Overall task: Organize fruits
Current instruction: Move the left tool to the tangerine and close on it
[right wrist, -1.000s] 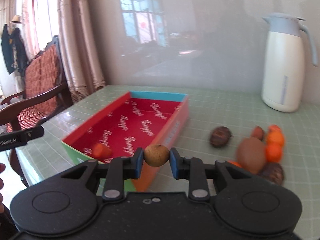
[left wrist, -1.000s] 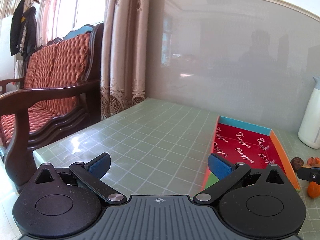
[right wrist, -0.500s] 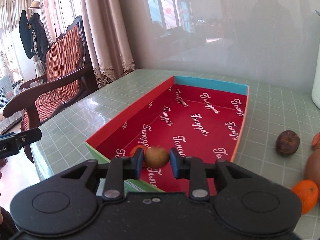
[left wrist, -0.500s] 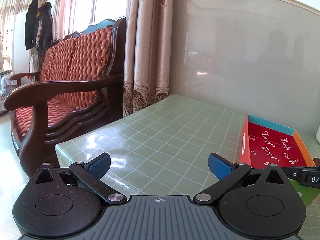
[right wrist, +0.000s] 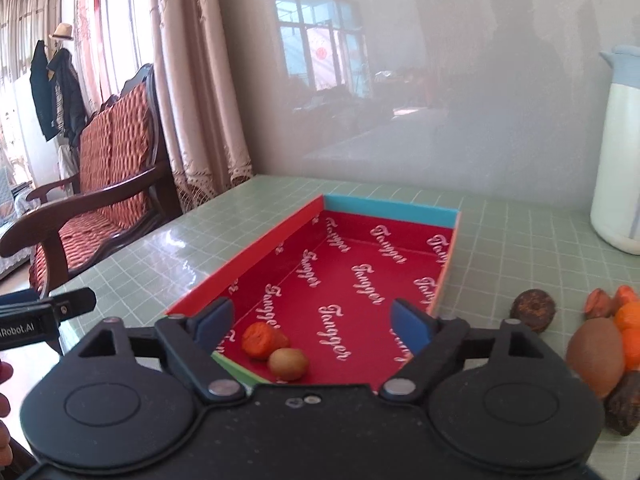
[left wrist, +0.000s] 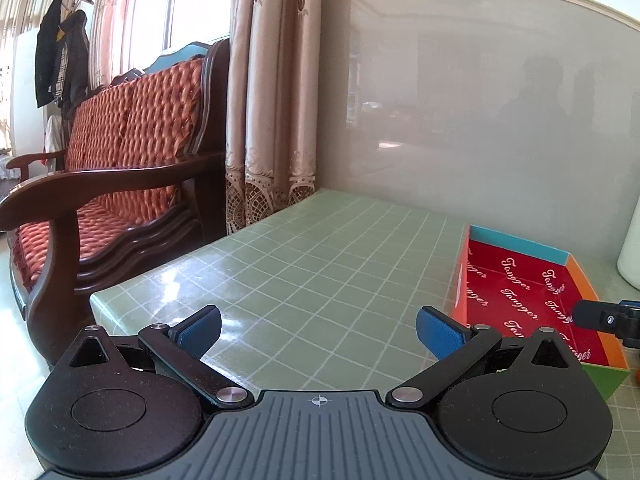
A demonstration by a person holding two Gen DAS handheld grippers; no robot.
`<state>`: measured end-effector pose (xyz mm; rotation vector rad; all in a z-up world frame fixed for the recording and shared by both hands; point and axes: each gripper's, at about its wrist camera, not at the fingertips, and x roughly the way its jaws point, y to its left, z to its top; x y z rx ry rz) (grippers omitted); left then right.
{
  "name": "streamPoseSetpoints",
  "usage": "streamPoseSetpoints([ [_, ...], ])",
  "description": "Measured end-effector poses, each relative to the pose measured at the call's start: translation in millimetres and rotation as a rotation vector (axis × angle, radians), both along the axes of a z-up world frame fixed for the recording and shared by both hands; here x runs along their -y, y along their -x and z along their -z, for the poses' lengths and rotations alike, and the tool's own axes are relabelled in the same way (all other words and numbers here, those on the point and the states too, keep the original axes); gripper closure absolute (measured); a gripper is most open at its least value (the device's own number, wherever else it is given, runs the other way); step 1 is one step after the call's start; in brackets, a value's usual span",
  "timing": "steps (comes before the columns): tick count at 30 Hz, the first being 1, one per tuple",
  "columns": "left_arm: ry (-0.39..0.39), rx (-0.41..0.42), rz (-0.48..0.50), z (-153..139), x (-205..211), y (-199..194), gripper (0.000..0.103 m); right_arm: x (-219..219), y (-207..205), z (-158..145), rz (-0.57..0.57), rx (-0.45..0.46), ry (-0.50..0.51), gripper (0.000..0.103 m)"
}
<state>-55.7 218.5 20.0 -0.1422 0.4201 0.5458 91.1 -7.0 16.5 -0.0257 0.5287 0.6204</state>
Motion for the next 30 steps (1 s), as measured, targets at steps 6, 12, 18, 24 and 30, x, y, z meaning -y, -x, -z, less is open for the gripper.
streamPoseSetpoints([
  [6, -0.021, 0.004, 0.076, -4, 33, -16, 0.000, 35, 3, -10, 0.096, 0.034, -0.010, 0.001],
  [12, -0.090, 0.023, 0.236, -7, 91, -32, 0.000, 91, 1, -6, 0.249, 0.013, 0.012, 0.000],
  [18, -0.169, 0.034, 0.447, -5, 163, -47, 0.000, 159, 0, -1, 0.432, -0.025, -0.016, 0.000],
  [24, -0.232, 0.002, 0.623, 6, 226, -59, 0.000, 212, 10, 0, 0.581, -0.019, -0.019, 0.000],
  [30, -0.247, -0.066, 0.693, 22, 265, -80, 0.000, 254, 22, 6, 0.735, -0.021, 0.041, 0.000],
])
